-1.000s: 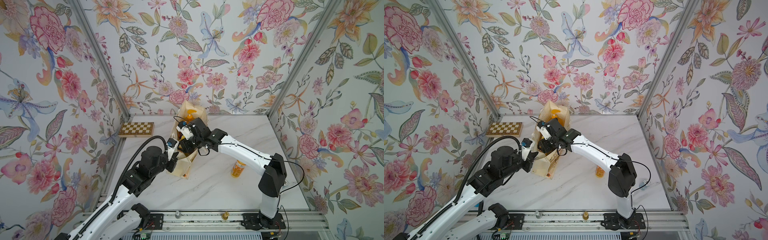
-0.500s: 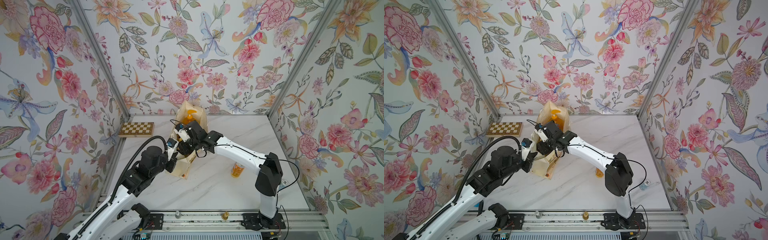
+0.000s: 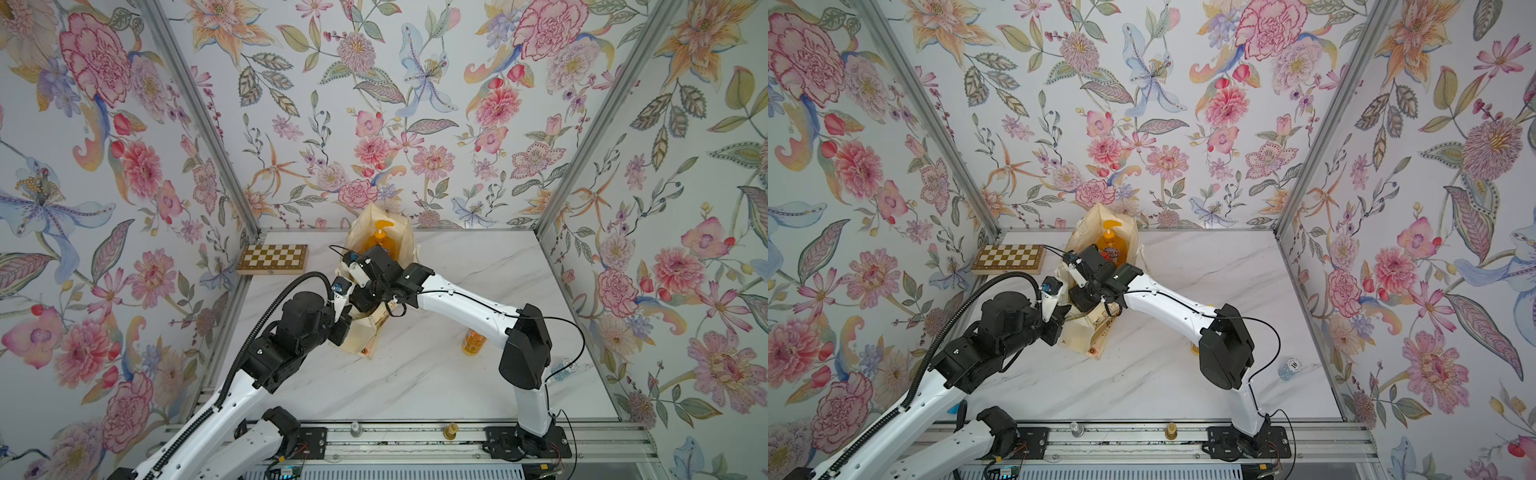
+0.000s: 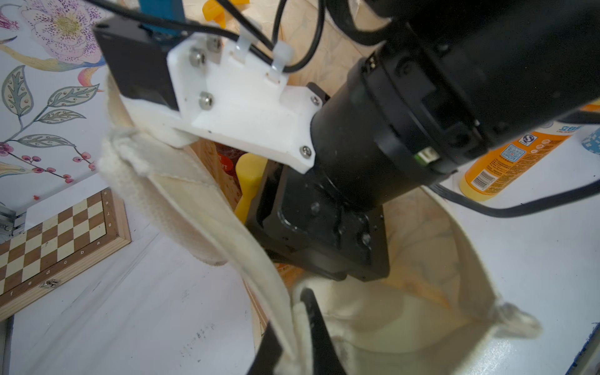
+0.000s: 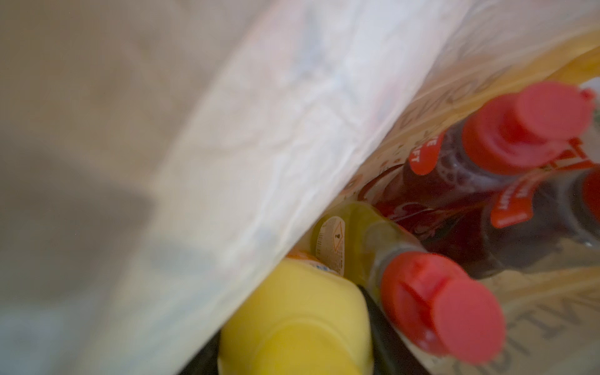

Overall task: Pack dish soap into the shopping bag
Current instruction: Place the bottle of dish soap in the shopping bag.

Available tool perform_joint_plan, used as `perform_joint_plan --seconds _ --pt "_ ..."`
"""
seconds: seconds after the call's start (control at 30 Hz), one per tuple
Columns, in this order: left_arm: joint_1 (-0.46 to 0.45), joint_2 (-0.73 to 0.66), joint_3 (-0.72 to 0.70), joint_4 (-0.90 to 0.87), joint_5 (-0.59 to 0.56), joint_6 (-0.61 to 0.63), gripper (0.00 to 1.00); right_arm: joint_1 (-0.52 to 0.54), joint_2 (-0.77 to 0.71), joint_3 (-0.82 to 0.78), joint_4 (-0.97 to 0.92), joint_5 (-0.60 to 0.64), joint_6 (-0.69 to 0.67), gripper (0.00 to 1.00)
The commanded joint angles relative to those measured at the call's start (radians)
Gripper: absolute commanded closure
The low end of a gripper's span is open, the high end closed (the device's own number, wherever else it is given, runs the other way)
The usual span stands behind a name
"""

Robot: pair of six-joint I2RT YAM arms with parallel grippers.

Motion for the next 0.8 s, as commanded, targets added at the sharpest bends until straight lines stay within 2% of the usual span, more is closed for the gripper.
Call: perform_joint_plan --seconds 0.0,0.2,0.43,0.77 --pt "-0.014 -0.031 0.076 0.173 -0.016 0.001 1.00 0.027 0.036 0.027 -0.034 -0.044 -0.020 0.83" --pt "-0.013 -0.036 0.061 0.165 -0.015 -0.006 1.00 0.019 0.009 0.044 -0.033 -0.106 -0.007 0.63" --pt "-0.013 -0.038 0.032 0.160 -0.002 -0.016 1.00 0.019 -0.034 0.066 -0.034 -0.142 -0.011 0.48" --pt "-0.013 -0.055 -0.004 0.145 -0.009 -0.032 1.00 0.019 -0.079 0.073 -0.034 -0.150 -0.012 0.43"
